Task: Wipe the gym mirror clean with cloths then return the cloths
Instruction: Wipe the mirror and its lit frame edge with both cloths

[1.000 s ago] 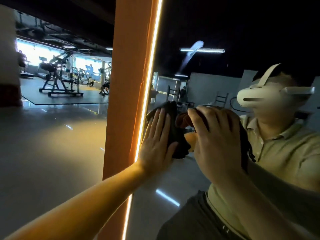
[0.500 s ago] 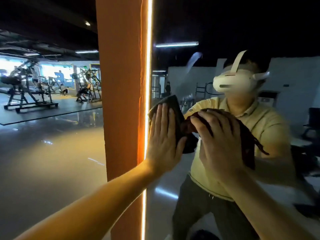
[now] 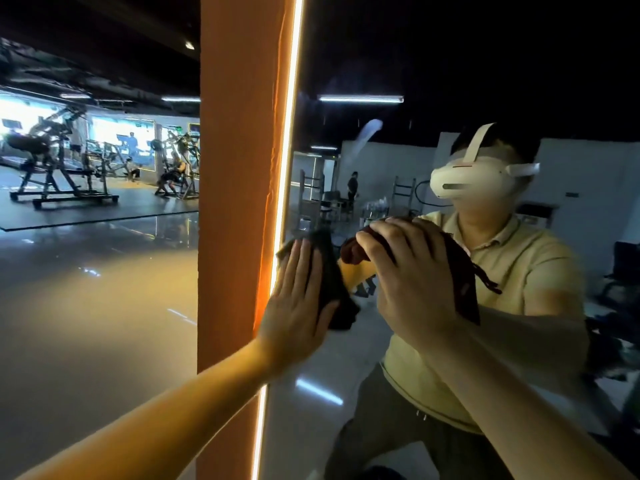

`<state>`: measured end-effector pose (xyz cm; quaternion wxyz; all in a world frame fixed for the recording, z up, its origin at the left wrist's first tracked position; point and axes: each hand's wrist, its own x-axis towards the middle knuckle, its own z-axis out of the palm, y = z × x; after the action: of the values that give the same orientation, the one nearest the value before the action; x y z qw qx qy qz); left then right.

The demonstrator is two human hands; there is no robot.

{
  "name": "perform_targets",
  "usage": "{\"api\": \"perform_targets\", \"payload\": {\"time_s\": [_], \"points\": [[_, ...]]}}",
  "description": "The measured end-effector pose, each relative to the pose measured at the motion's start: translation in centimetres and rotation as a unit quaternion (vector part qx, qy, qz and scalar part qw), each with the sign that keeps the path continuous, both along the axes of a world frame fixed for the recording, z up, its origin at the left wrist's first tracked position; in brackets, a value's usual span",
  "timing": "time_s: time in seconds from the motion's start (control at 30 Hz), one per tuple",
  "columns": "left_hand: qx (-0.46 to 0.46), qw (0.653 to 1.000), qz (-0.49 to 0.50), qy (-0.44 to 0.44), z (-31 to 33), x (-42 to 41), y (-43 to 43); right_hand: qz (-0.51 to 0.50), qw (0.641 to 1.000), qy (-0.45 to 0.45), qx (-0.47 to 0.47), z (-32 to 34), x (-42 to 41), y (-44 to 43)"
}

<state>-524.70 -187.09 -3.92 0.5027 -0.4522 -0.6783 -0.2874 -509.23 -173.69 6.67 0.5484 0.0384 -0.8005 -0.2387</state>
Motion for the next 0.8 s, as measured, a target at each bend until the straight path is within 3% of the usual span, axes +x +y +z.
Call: {"api": "perform_targets", "payload": {"time_s": [0.1, 0.17, 0.33, 0.43, 0.5, 0.67, 0.73, 0.8], "points": [[0.074, 0.997, -0.034, -0.014, 4.4, 0.4, 2.9, 0.004, 1.000, 0.024, -0.009, 1.9, 0.4, 0.1], [0.068, 0.997, -0.038, 0.009, 3.0, -0.5, 3.1, -0.005, 0.998, 0.059, -0.026, 3.3, 0.5, 0.5], [-0.080, 0.990, 0.060, 0.097, -7.0, -3.6, -2.4, -0.024, 0.998, 0.049, 0.008, 2.4, 0.1, 0.6], [-0.145, 0.978, 0.097, 0.116, -9.0, -3.5, -4.8, -0.028, 0.999, 0.044, 0.012, 2.3, 0.1, 0.9], [-0.122, 0.987, 0.063, 0.080, -6.5, -2.6, -4.1, -0.027, 0.999, 0.046, 0.002, 2.2, 0.0, 0.6], [0.077, 0.996, -0.031, -0.026, 4.7, 0.1, 2.9, -0.008, 0.999, 0.045, -0.005, 2.2, 0.0, 0.5], [0.056, 0.998, -0.039, 0.003, 3.6, -0.3, 3.3, 0.000, 0.999, 0.046, -0.012, 2.2, 0.2, 0.7], [-0.023, 0.997, -0.007, 0.078, -0.5, -1.7, 1.2, 0.000, 0.999, 0.050, -0.013, 2.1, 0.3, 0.8]]}}
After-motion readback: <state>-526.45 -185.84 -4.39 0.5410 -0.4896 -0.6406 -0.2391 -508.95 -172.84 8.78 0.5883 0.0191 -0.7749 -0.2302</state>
